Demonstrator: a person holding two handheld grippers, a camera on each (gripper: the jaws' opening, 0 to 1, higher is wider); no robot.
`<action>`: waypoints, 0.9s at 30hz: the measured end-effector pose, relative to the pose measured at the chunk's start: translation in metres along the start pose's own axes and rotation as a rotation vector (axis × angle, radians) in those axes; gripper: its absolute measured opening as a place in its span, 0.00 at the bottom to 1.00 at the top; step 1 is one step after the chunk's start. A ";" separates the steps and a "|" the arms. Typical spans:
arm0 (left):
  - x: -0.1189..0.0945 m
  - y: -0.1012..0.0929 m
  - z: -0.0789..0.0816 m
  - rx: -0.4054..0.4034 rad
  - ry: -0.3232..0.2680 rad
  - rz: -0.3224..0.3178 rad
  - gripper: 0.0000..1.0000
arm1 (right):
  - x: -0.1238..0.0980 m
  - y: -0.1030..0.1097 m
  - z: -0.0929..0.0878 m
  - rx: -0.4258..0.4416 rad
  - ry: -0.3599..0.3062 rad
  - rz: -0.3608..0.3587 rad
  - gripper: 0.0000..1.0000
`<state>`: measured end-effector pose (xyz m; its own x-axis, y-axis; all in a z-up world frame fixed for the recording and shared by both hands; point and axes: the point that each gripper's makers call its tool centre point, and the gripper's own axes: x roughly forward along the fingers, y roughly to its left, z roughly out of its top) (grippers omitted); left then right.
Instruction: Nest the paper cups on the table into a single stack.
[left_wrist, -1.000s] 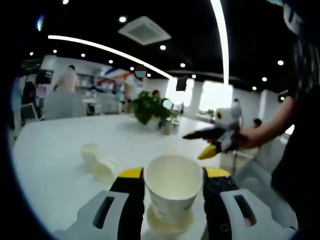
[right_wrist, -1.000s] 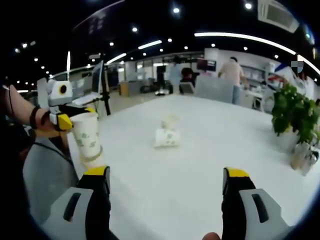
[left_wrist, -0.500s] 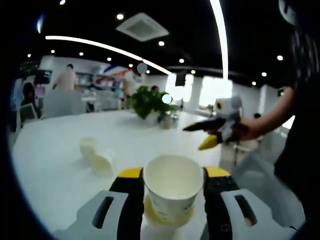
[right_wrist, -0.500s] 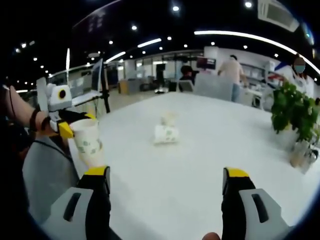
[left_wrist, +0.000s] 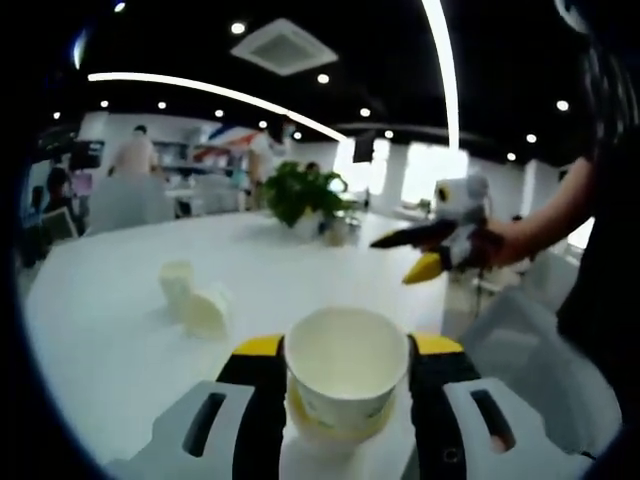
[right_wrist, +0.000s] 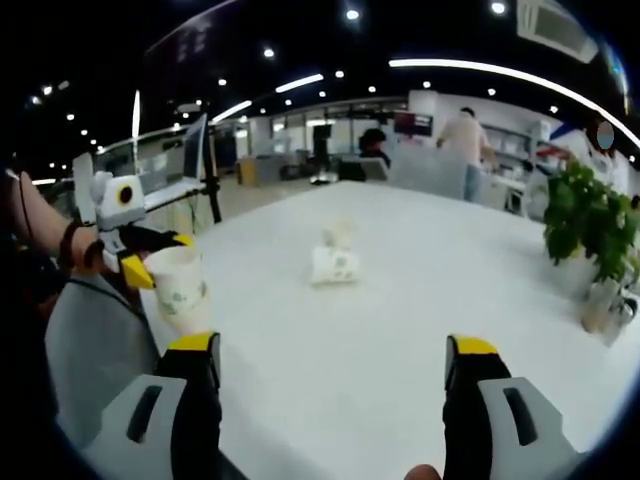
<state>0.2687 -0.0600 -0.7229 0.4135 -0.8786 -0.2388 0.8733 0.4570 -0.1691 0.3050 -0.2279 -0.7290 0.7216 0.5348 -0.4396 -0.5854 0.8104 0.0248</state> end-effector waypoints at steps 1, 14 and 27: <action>0.000 0.000 0.000 -0.003 0.002 0.000 0.47 | 0.000 0.000 0.000 -0.001 0.000 0.000 0.91; 0.002 -0.001 -0.010 0.016 0.057 -0.001 0.49 | 0.002 0.003 -0.001 -0.006 0.009 0.008 0.90; 0.001 -0.001 -0.020 0.021 0.087 -0.001 0.49 | 0.002 0.003 0.000 -0.002 0.005 0.007 0.90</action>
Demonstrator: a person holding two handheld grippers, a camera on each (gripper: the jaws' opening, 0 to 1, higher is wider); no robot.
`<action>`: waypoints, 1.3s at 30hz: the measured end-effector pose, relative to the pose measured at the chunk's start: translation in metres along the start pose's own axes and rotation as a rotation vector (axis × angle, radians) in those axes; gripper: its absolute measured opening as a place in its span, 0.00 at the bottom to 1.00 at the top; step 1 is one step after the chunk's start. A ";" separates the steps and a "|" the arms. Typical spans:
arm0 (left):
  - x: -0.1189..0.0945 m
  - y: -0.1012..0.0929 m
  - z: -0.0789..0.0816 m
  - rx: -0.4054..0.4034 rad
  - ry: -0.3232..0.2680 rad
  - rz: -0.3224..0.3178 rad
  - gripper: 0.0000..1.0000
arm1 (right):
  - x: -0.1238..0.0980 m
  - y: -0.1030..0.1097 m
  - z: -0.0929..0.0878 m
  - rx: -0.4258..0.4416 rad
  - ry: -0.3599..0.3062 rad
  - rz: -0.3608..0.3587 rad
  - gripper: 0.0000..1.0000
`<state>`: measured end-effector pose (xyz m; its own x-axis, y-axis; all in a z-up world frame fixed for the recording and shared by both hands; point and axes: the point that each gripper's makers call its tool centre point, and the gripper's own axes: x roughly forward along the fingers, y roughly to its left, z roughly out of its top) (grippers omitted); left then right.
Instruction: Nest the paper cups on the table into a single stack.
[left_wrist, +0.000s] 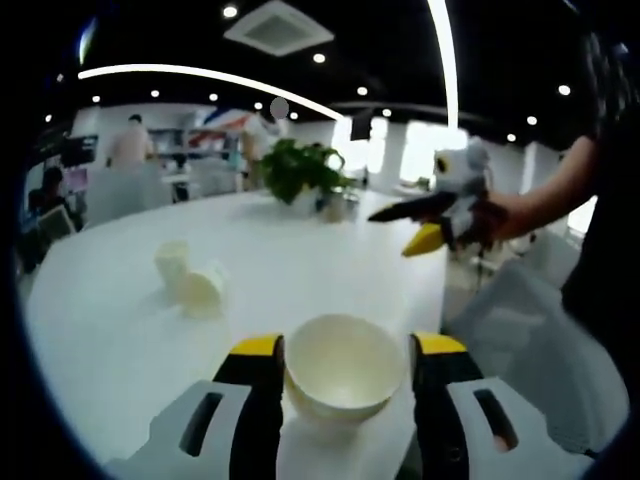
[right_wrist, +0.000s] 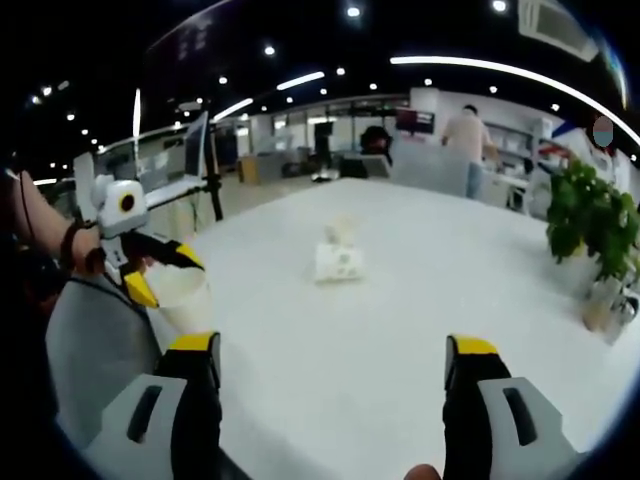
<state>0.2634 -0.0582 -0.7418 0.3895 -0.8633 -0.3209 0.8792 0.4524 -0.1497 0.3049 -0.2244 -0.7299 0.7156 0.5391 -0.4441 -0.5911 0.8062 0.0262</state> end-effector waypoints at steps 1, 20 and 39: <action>0.000 0.000 0.000 -0.003 -0.001 0.001 0.49 | 0.000 0.000 0.000 0.000 -0.001 0.000 0.90; -0.014 0.006 0.011 -0.049 -0.025 0.033 0.59 | 0.002 -0.003 -0.005 0.028 -0.012 -0.004 0.90; -0.035 0.026 0.043 -0.019 -0.085 0.107 0.62 | 0.000 -0.006 -0.012 0.047 -0.015 -0.012 0.90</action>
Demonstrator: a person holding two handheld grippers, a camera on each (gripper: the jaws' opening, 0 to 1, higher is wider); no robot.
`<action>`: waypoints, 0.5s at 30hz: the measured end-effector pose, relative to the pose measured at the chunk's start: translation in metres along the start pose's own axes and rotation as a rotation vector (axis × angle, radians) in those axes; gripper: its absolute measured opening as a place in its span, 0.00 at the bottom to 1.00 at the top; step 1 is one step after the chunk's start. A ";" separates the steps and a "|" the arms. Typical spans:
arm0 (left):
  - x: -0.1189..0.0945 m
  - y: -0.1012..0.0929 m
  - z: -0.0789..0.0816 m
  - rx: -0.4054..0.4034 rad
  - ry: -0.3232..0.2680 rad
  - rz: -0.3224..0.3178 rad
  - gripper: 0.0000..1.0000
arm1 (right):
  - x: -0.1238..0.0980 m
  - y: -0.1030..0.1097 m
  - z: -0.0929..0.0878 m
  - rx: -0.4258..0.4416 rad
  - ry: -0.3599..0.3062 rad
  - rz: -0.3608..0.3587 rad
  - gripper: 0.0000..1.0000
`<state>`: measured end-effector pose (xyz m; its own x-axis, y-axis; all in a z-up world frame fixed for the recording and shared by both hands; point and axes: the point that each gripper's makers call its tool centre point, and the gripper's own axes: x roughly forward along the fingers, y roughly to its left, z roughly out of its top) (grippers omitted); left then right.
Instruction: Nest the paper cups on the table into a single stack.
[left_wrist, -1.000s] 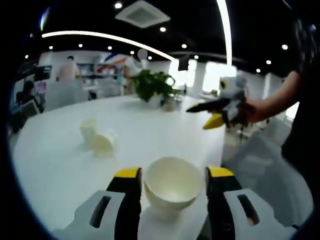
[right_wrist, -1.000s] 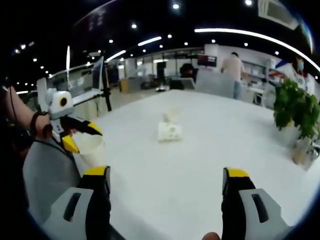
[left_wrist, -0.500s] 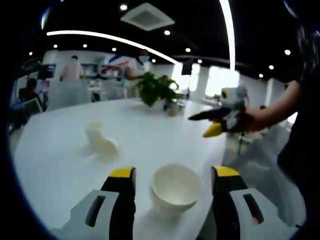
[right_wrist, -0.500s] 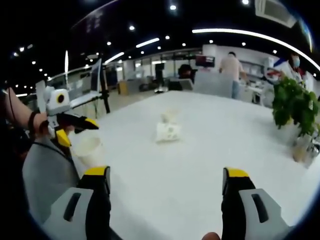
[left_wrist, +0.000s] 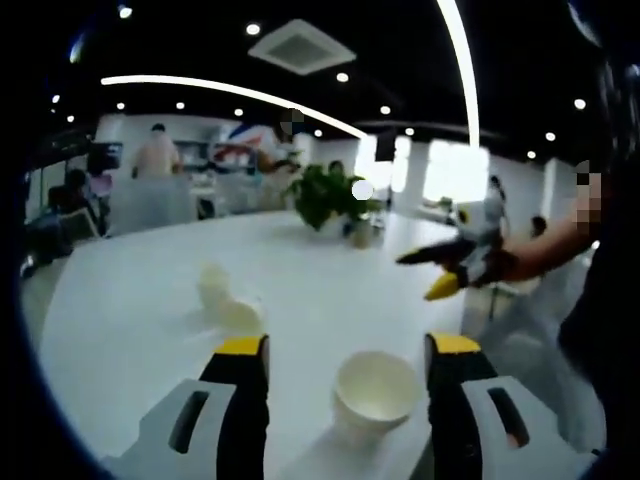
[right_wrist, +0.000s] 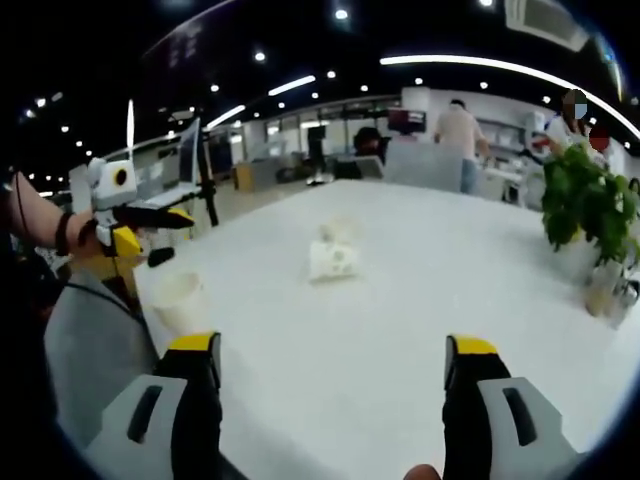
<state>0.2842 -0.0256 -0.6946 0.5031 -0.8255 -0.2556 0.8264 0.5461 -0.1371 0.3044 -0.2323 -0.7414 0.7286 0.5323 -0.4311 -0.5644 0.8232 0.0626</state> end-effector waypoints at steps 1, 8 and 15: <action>-0.001 0.002 0.002 -0.001 -0.002 0.004 0.62 | 0.001 -0.001 0.000 0.000 0.000 -0.001 0.90; -0.007 0.009 0.014 0.021 -0.029 0.024 0.66 | 0.003 0.001 0.003 0.001 -0.004 0.000 0.90; -0.016 0.021 0.017 0.026 -0.032 0.052 0.71 | 0.006 0.003 0.003 0.002 -0.003 0.008 0.90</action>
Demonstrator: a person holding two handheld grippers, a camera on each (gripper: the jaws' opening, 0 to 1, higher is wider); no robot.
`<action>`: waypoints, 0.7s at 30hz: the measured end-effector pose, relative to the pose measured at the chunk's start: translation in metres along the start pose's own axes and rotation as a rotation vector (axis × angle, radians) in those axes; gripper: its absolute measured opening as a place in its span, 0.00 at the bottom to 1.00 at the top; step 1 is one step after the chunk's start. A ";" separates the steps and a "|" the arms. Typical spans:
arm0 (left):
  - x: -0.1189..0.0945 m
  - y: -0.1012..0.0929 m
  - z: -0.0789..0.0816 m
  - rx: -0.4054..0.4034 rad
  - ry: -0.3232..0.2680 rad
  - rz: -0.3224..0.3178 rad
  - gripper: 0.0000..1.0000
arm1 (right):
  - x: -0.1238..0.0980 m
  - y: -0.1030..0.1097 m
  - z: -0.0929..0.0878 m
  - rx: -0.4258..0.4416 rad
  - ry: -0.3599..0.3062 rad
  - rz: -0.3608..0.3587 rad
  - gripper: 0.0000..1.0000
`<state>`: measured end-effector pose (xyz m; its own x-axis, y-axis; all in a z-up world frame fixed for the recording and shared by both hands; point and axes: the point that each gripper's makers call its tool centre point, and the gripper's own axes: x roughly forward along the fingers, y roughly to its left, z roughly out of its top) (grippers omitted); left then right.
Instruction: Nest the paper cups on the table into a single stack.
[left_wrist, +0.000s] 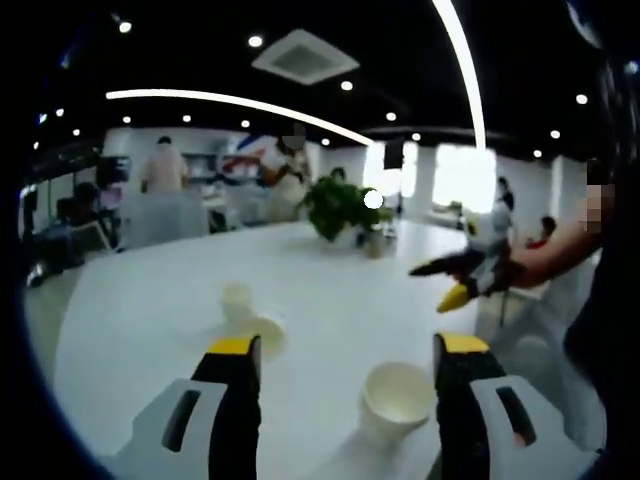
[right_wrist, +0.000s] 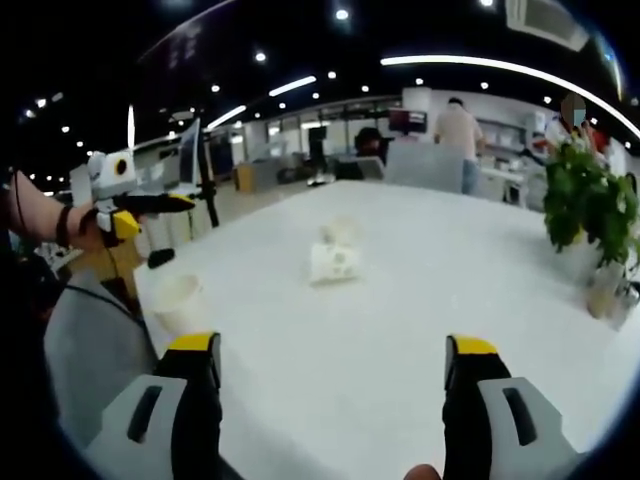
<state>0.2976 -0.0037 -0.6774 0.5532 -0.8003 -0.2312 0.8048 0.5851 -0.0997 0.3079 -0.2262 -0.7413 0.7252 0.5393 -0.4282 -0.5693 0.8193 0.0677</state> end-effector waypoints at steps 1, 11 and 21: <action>-0.002 0.002 0.000 0.006 0.001 0.003 0.71 | 0.000 0.000 0.000 0.002 0.000 0.001 0.90; -0.011 0.022 0.002 0.003 -0.013 0.065 0.81 | 0.005 0.000 0.005 -0.013 0.010 0.008 0.90; -0.017 0.039 -0.002 -0.024 -0.034 0.096 0.93 | 0.017 0.000 0.010 -0.027 0.024 0.014 0.91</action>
<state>0.3190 0.0333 -0.6789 0.6351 -0.7439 -0.2080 0.7423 0.6623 -0.1017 0.3240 -0.2148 -0.7396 0.7078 0.5453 -0.4491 -0.5896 0.8061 0.0496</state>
